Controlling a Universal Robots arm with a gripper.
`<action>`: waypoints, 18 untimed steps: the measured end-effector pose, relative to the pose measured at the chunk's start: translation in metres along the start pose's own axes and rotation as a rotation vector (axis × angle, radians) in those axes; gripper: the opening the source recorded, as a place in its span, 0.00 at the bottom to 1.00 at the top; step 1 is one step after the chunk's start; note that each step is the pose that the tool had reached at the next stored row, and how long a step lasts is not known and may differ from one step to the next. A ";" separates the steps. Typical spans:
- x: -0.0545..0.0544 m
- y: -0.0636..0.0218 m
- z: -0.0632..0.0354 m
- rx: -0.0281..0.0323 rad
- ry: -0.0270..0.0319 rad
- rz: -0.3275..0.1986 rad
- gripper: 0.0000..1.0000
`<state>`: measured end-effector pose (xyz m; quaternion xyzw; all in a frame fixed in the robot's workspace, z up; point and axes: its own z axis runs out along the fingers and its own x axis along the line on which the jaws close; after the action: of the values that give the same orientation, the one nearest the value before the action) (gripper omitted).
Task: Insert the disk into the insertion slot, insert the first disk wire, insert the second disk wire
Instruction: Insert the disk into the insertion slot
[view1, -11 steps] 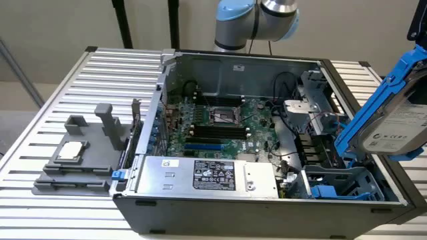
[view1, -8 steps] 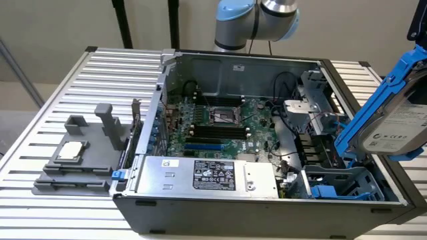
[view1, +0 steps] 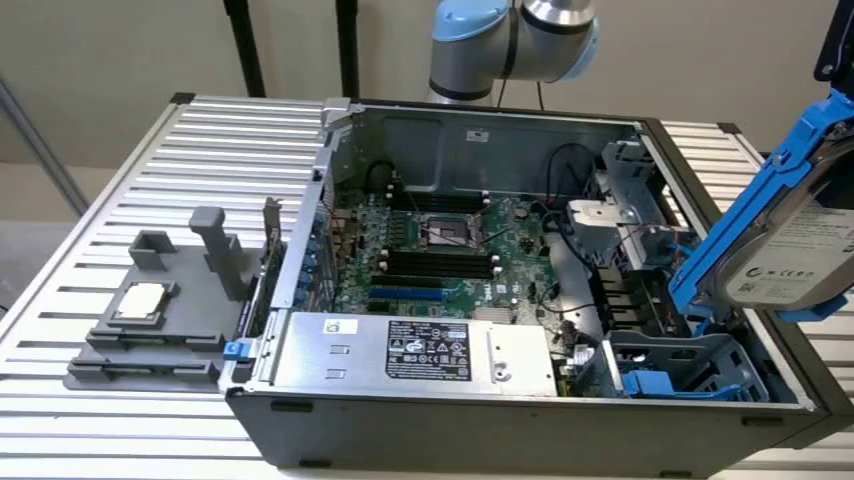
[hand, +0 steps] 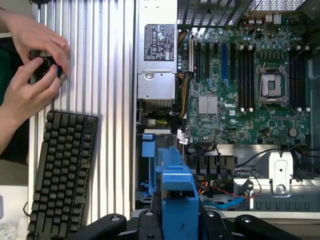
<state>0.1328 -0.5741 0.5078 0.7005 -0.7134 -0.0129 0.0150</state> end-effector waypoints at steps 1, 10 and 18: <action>0.000 0.0000 0.0000 0.0000 0.0000 0.000 0.32; 0.004 0.0012 0.0110 0.0000 -0.0004 0.000 0.32; 0.006 0.0018 0.0128 0.0000 -0.0016 0.000 0.32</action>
<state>0.1304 -0.5798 0.4951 0.7005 -0.7134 -0.0134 0.0144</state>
